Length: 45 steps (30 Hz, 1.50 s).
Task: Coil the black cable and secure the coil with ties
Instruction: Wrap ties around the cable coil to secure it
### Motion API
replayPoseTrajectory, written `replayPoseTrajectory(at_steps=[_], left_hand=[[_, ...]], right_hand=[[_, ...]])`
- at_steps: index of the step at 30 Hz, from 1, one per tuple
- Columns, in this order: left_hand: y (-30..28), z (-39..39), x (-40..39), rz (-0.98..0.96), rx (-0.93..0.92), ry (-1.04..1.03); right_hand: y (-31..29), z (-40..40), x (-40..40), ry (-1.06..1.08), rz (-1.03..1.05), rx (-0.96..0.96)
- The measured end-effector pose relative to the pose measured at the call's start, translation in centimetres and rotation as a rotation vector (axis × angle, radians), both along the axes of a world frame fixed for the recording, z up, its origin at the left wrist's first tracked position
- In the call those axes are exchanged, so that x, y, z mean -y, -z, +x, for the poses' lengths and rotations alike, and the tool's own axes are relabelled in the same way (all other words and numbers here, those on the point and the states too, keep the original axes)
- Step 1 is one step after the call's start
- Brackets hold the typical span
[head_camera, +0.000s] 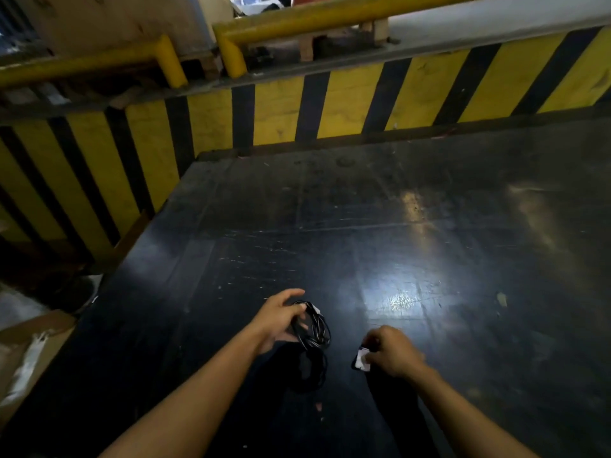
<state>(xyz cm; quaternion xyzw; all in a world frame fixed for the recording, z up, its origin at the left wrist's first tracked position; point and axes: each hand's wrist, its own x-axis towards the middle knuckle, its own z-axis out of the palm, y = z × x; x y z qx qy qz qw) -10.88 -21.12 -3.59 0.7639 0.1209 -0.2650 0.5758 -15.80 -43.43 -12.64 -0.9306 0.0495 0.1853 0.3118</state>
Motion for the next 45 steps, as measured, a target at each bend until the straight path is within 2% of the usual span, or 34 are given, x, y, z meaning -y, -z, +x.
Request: replayPoseTrajectory(at_steps=[3, 8, 11, 13, 17, 22, 25, 28, 30, 33, 37, 39, 42, 45], left_hand=[[0.0, 0.1, 0.3, -0.092, 0.011, -0.050], [-1.6, 1.1, 1.3, -0.182, 0.096, -0.029], [-4.2, 1.6, 2.9, -0.257, 0.129, 0.016], [-6.0, 2.2, 3.9, -0.299, 0.150, 0.053], [-9.6, 3.5, 5.4, -0.344, 0.205, 0.167], [-13.4, 4.5, 6.2, -0.328, 0.309, 0.244], [-15.0, 5.0, 6.2, -0.336, 0.369, 0.220], [-16.0, 5.4, 6.4, -0.353, 0.401, 0.186], [-16.6, 5.5, 6.7, -0.351, 0.417, 0.210], [-17.5, 5.3, 7.1, -0.321, 0.450, 0.246], [-18.6, 4.9, 7.6, -0.278, 0.520, 0.261], [-19.1, 4.6, 7.9, -0.275, 0.546, 0.276], [-19.4, 4.1, 8.3, -0.278, 0.544, 0.313], [-19.5, 3.9, 8.2, -0.275, 0.518, 0.309]], right_hand=[[0.4, -0.2, 0.0, 0.126, 0.086, 0.037], [-3.7, 2.0, 0.9, 0.373, 0.520, 0.133], [-9.1, 4.0, 1.2, 0.374, 0.753, 0.239], [-12.8, 5.0, 1.2, 0.331, 0.831, 0.309], [-18.6, 6.2, 1.2, 0.245, 0.867, 0.441], [-22.7, 7.0, 1.6, 0.146, 0.846, 0.536], [-23.7, 7.2, 1.6, 0.168, 0.667, 0.713], [-24.2, 7.0, 1.5, 0.075, 0.427, 0.918], [-24.1, 7.1, 1.4, 0.022, 0.314, 0.956], [-24.2, 7.2, 1.5, 0.046, 0.288, 0.972], [-24.8, 7.1, 1.9, 0.051, 0.428, 0.912], [-25.3, 7.0, 2.0, 0.105, 0.660, 0.840], [-25.9, 6.7, 2.8, 0.316, 0.999, 0.765], [-26.2, 6.4, 3.4, 0.407, 1.069, 0.759]])
